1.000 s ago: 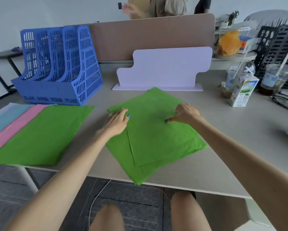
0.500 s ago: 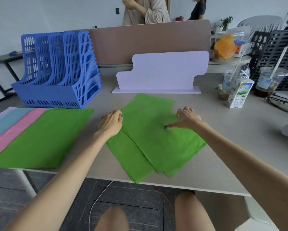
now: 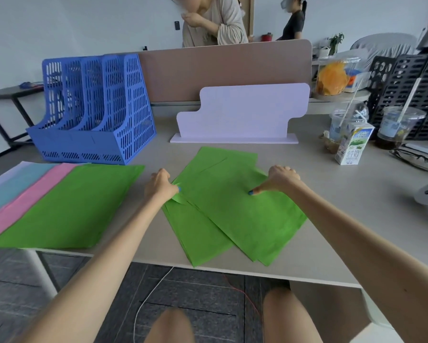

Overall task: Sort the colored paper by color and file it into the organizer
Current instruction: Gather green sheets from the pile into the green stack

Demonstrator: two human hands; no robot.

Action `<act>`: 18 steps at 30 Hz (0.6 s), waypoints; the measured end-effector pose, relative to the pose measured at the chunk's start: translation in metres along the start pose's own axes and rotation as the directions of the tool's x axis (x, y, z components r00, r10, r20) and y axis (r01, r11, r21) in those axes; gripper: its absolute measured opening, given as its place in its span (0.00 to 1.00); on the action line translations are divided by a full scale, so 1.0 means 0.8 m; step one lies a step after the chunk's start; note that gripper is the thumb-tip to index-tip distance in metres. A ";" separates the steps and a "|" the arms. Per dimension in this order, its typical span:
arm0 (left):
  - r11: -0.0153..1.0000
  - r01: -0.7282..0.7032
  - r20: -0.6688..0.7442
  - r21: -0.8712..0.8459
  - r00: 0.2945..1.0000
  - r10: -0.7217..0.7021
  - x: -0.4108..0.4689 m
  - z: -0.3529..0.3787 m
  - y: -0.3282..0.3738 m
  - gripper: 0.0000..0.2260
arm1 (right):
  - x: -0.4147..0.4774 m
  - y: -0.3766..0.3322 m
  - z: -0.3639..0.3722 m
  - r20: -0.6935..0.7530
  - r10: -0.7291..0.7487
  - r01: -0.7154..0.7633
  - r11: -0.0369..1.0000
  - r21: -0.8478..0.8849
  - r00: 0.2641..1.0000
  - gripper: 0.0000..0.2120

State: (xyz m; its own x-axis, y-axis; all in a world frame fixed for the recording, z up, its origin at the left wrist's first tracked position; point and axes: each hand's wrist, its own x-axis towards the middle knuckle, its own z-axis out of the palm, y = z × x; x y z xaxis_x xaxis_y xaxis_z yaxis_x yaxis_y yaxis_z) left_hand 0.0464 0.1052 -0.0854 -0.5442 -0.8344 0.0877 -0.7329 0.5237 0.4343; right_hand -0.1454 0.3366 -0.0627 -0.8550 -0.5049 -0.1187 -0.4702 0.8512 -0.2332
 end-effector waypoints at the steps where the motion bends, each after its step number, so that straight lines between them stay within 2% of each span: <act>1: 0.998 0.057 0.035 -0.010 0.998 -0.057 0.002 -0.003 0.005 0.24 | 0.000 -0.001 0.000 0.019 0.015 -0.015 1.000 0.013 1.000 0.45; 4: 0.984 0.156 0.097 -0.085 0.984 -0.147 0.008 -0.008 0.014 0.21 | 0.003 -0.003 0.001 0.079 0.039 -0.047 0.994 0.099 0.996 0.45; 7: 0.918 0.229 0.168 -0.323 0.969 -0.182 0.013 -0.004 0.015 0.12 | 0.010 0.002 0.000 0.108 0.042 -0.065 0.974 0.217 0.993 0.38; 9: 0.877 0.201 0.139 -0.437 0.978 -0.155 0.012 -0.005 0.015 0.05 | 0.017 0.007 -0.002 0.094 0.055 -0.081 0.950 0.301 0.994 0.32; 12: 0.862 0.112 0.056 -0.495 0.994 -0.098 0.008 -0.008 0.015 0.10 | 0.025 0.016 0.000 0.077 0.091 -0.116 0.892 0.437 0.993 0.24; 13: 0.847 0.100 0.048 -0.522 0.995 -0.087 0.006 -0.010 0.016 0.08 | 0.027 0.019 0.002 0.070 0.118 -0.138 0.863 0.486 0.990 0.23; 15: 0.780 0.116 0.103 -0.615 0.992 -0.066 -0.003 -0.016 0.020 0.03 | 0.029 0.024 0.007 0.054 0.186 -0.183 0.797 0.576 0.981 0.20; 18: 0.655 0.240 0.274 -0.716 0.960 -0.051 -0.008 -0.017 0.023 0.08 | 0.027 0.027 0.012 0.031 0.267 -0.216 0.702 0.679 0.963 0.20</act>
State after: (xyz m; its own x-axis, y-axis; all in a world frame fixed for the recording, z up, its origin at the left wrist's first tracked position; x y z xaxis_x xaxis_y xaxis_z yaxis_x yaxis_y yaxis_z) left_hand 0.0417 0.1177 -0.0656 -0.5973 -0.7806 -0.1840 -0.3183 0.0201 0.9478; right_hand -0.1721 0.3425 -0.0793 -0.9423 -0.2636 -0.2063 0.0034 0.6088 -0.7933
